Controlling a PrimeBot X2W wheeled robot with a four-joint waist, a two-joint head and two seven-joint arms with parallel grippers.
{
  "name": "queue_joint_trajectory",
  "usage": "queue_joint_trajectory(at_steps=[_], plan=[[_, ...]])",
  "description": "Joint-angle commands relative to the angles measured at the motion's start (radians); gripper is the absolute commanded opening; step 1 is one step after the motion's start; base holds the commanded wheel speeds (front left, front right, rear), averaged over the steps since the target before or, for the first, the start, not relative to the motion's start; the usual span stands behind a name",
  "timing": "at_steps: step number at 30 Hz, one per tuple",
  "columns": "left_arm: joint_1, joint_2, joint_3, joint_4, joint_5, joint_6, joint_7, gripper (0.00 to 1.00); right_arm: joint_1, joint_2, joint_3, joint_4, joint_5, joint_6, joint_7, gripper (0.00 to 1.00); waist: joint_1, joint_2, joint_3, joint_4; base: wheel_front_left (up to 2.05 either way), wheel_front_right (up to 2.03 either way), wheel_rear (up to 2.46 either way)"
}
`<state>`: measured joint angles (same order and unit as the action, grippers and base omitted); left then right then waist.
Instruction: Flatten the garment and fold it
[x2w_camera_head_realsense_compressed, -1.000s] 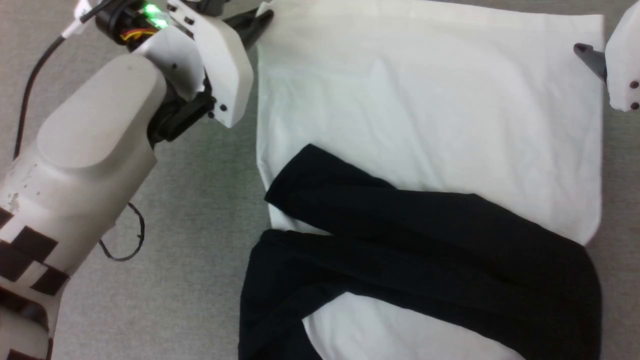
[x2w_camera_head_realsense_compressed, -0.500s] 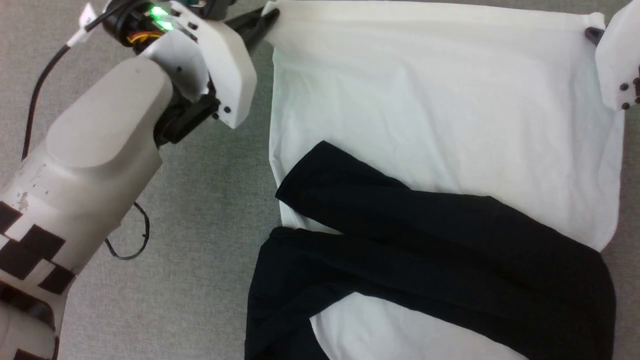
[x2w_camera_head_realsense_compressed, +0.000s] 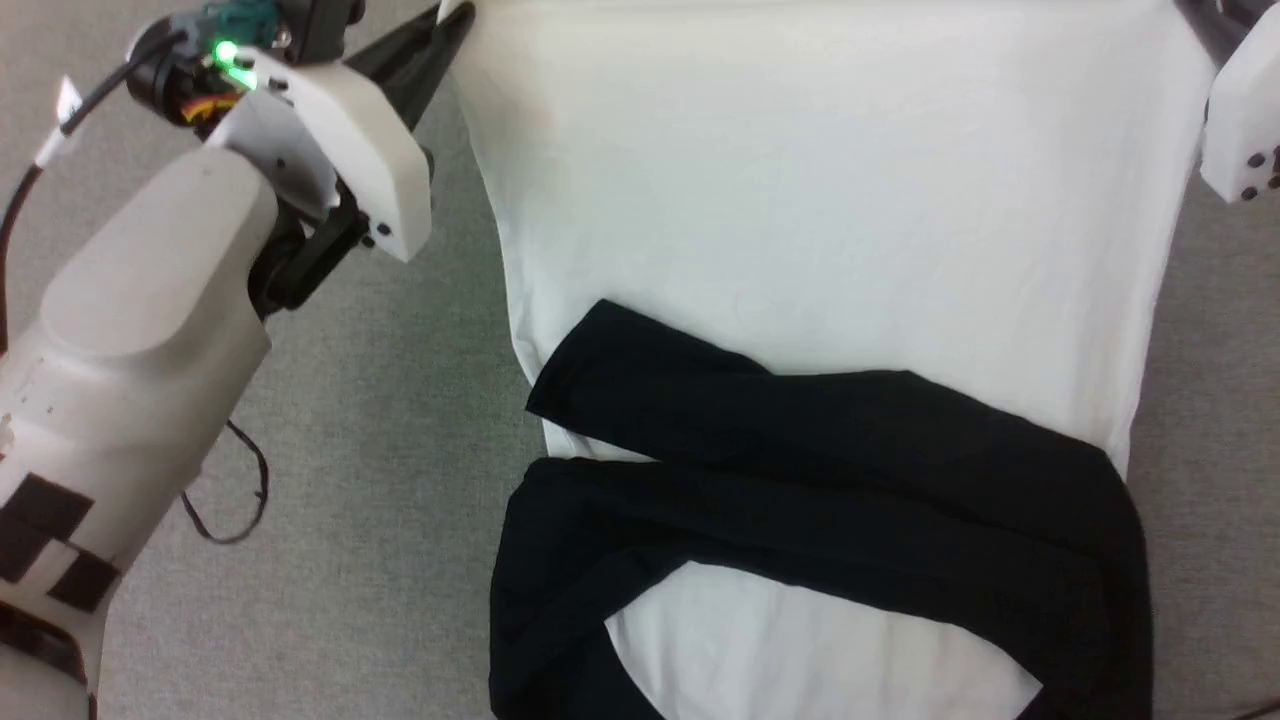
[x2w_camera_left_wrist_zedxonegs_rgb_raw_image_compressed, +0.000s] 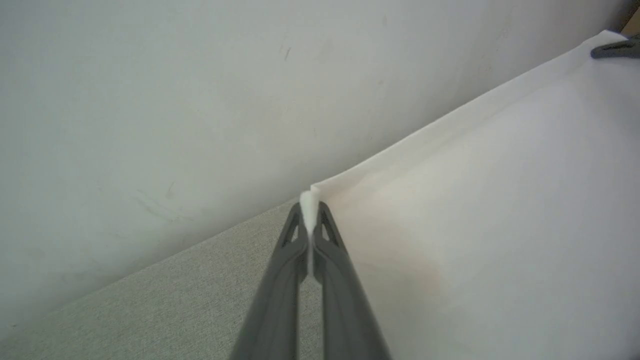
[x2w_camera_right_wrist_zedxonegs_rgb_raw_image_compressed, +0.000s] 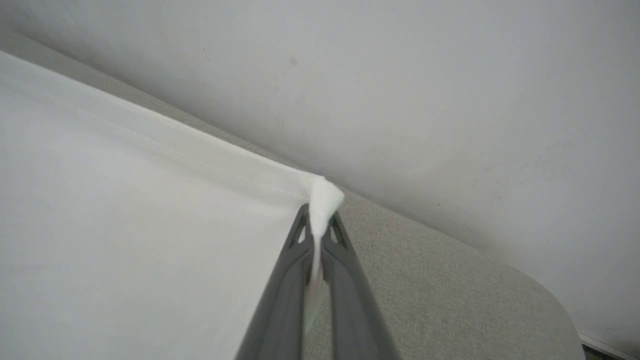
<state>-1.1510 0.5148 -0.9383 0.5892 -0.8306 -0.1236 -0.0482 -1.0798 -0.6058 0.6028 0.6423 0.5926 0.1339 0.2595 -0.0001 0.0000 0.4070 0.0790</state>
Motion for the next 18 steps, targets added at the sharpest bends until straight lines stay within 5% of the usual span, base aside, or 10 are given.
queue_joint_trajectory(at_steps=[1,9,18], plan=[[0.023,0.014,0.008,0.004,-0.012,0.002,-0.011,0.0,0.01,-0.013,0.003,0.009,0.014,-0.003,-0.015,0.0,0.0001,0.0,-0.064,-0.023,0.0,0.0,0.0],[0.174,0.082,-0.015,-0.112,-0.03,0.035,-0.018,0.0,0.183,-0.058,0.051,-0.07,0.102,-0.003,-0.107,0.0,0.0001,0.0,-0.21,-0.025,0.0,0.0,0.0],[0.477,0.279,-0.073,-0.492,-0.075,0.177,0.057,0.0,0.483,-0.164,0.017,-0.311,0.199,-0.003,-0.106,0.0,0.0001,0.0,-0.336,-0.025,0.0,0.0,0.0]])
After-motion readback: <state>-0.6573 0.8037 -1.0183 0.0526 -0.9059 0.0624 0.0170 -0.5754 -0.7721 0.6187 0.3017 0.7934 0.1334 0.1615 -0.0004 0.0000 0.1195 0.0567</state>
